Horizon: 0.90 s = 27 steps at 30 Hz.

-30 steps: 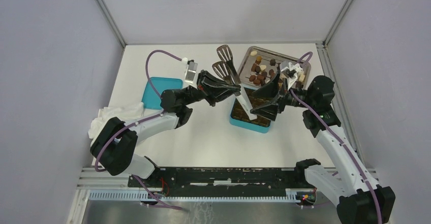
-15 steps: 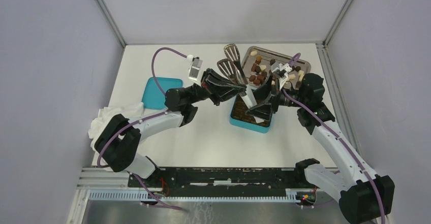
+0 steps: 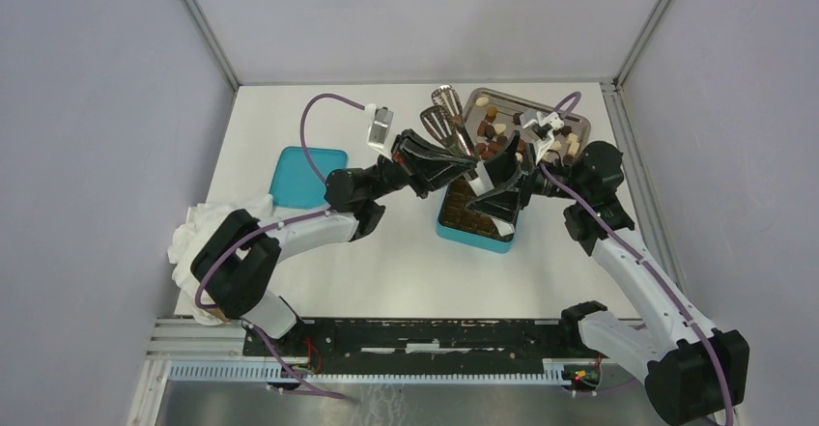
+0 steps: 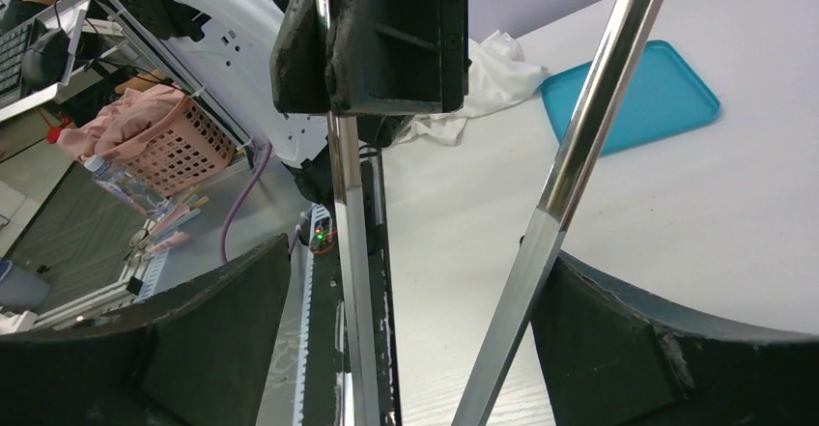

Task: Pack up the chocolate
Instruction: Pick up the clamp from the center of the board.

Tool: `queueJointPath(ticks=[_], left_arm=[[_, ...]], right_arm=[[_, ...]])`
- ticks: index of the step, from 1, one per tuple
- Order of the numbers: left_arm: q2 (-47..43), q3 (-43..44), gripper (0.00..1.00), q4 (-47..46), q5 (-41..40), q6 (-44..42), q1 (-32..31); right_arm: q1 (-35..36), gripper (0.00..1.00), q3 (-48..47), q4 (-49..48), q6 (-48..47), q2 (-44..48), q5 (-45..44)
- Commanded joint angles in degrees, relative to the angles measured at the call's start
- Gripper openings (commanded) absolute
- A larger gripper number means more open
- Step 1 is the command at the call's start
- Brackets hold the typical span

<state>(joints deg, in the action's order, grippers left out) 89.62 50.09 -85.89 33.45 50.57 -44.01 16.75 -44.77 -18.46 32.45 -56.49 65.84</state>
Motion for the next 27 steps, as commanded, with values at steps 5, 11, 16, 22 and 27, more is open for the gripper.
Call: queueJointPath(ticks=[5,11,16,22,27], left_arm=[[-2.17,-0.53,0.02,-13.69,-6.00,-0.09,-1.08],[-3.47,-1.63,0.02,-13.69,-8.25,-0.41,-1.07],[-4.49,-2.18,0.02,-13.74,-9.92,-0.54,-1.18],[-4.49,-2.49,0.02,-13.69,-11.61,-0.85,-1.45],[-3.97,-2.55,0.02,-13.69,-12.73,-1.43,-1.85]], right_arm=[[0.28,0.91,4.64,-23.04,16.06,0.21,0.67],[0.29,0.87,6.35,-31.27,22.62,-0.24,0.38],[0.25,0.81,6.78,-31.73,23.28,-0.23,0.52],[0.29,0.80,6.59,-31.23,22.86,-0.48,0.38],[0.37,0.80,5.49,-25.70,18.86,-0.79,0.15]])
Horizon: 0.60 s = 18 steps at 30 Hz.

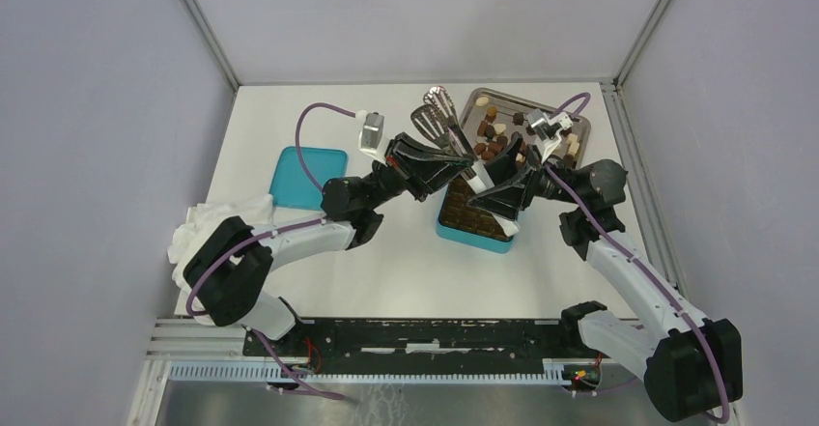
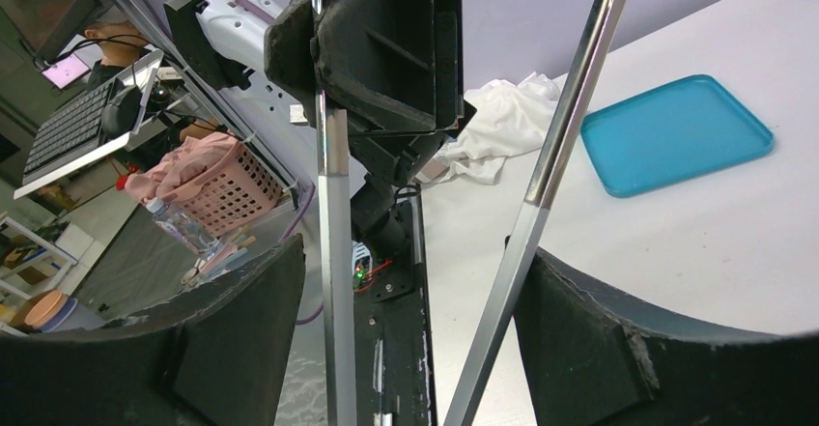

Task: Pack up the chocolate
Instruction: Pick up the clamp from the center of the board.

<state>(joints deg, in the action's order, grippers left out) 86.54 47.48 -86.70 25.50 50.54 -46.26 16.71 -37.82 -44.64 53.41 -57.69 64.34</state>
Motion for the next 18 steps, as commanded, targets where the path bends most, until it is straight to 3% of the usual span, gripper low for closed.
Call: queueJointPath(ticks=[1,13,18], left_arm=[[-0.72,0.11,0.02,-12.88,-4.95,-1.41,0.27],[0.11,-0.35,0.02,-12.88,-6.10,-1.94,0.06],[0.50,-0.55,0.02,-12.88,-5.91,-1.81,0.06]], right_arm=[[0.42,0.80,-1.46,0.66,-2.31,0.41,1.64],[0.43,0.71,-2.32,2.54,-2.62,0.18,1.55],[0.41,0.74,-2.61,1.42,-0.94,-0.25,1.67]])
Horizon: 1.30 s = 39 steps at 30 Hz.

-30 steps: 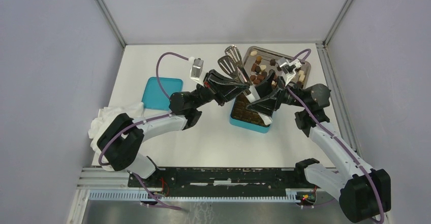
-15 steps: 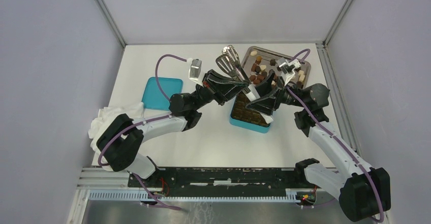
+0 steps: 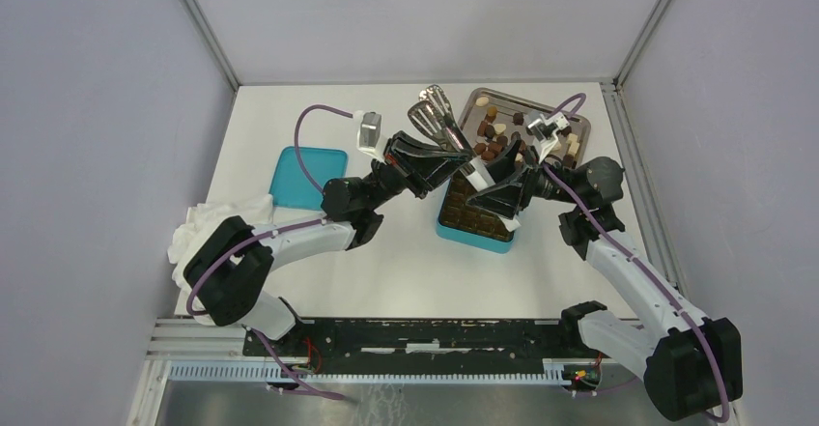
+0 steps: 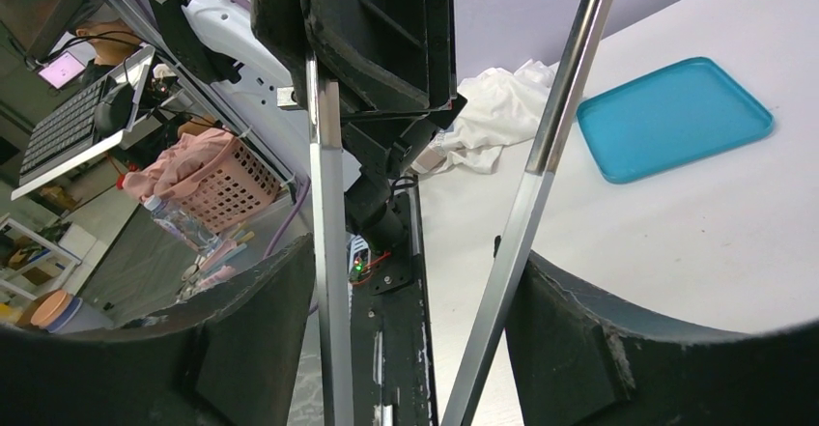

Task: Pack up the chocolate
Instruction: Pick up the clamp from the center of the board.

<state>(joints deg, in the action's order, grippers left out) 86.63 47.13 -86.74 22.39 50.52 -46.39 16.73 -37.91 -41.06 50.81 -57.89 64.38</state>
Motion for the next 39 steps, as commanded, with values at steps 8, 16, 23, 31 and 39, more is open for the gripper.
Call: queueJointPath(ticks=[8,16,23,31,39], left_arm=[[1.13,-0.47,0.02,-12.84,-3.01,-1.61,-0.27],[1.92,-0.05,0.02,-12.84,-2.97,-1.74,-1.05],[1.48,-0.59,0.02,-12.84,-3.51,-2.30,-1.18],[1.81,-0.81,0.03,-12.84,-4.37,-2.28,-1.16],[1.54,-1.40,0.17,-12.84,-5.11,-2.09,-1.16]], right_arm=[[0.39,0.75,-3.00,-4.58,3.96,-1.17,1.59],[0.42,0.76,-4.10,-6.33,6.00,-3.14,1.37],[-0.06,0.75,-4.20,-6.89,6.45,-3.23,1.28],[-0.39,0.68,-3.77,-6.70,6.23,-3.20,1.27],[-0.87,0.60,-3.41,-6.59,6.49,-2.88,1.26]])
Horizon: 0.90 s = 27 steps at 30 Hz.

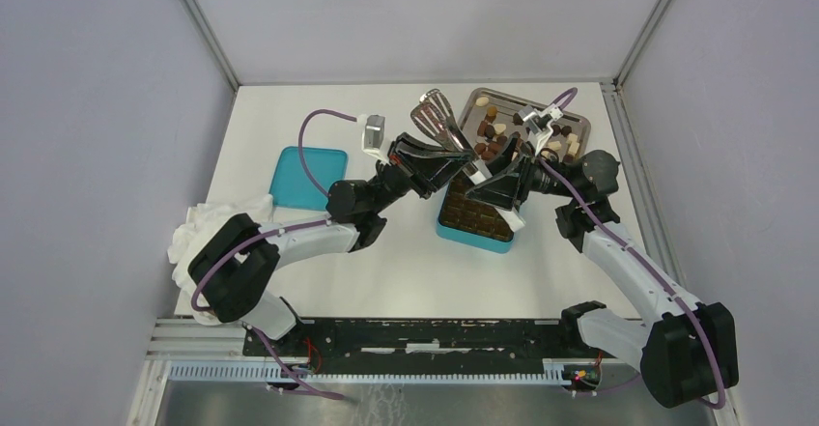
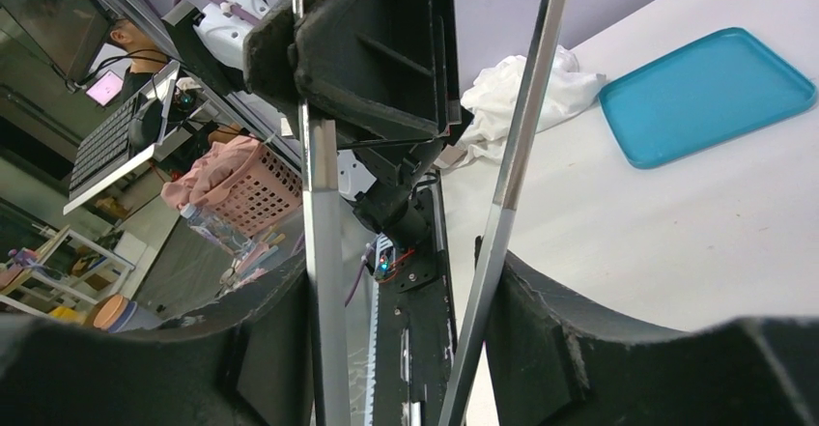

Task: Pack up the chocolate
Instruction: Pick up the clamp from the center of the board.

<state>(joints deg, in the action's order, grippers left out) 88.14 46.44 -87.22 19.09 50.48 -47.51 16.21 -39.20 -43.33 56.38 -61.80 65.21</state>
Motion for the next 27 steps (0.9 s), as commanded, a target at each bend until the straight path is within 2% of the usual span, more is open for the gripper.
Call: queueJointPath(ticks=[1,8,12,14,18,22,24,25,27], left_arm=[[0.02,-0.85,0.20,-12.36,-1.97,-2.05,0.00],[-1.50,-3.00,0.48,-12.36,-4.02,-2.82,0.01],[-3.90,-5.81,0.67,-12.29,-6.26,-5.12,-0.05],[-5.62,-7.59,0.72,-12.10,-7.37,-6.63,-0.05],[-10.64,-11.55,0.73,-6.69,-8.27,-9.95,0.08],[-18.72,-15.51,0.73,5.90,-8.63,-14.42,0.09],[-23.66,-15.74,0.73,19.42,-9.15,-17.21,0.04],[-25.90,-15.35,0.73,26.24,-9.69,-18.55,0.09],[-29.84,-14.07,0.72,38.66,-10.76,-21.36,0.04]], right_arm=[[-0.41,0.59,-2.11,-4.31,1.00,1.02,0.44],[-0.92,0.55,-1.42,-4.41,1.54,1.41,0.41],[-1.62,0.55,-1.14,-4.42,1.50,1.57,0.60],[-2.24,0.55,-1.03,-4.39,1.50,1.79,0.69],[-3.60,0.55,-0.96,-2.69,-0.42,2.39,0.79],[-5.17,0.54,-2.27,7.75,-9.62,3.62,0.49],[-6.19,0.50,-2.96,13.60,-14.99,4.29,-0.10],[-6.72,0.47,-2.99,15.18,-16.46,4.59,-0.34],[-7.80,0.35,-2.87,16.87,-18.31,4.93,-0.44]])
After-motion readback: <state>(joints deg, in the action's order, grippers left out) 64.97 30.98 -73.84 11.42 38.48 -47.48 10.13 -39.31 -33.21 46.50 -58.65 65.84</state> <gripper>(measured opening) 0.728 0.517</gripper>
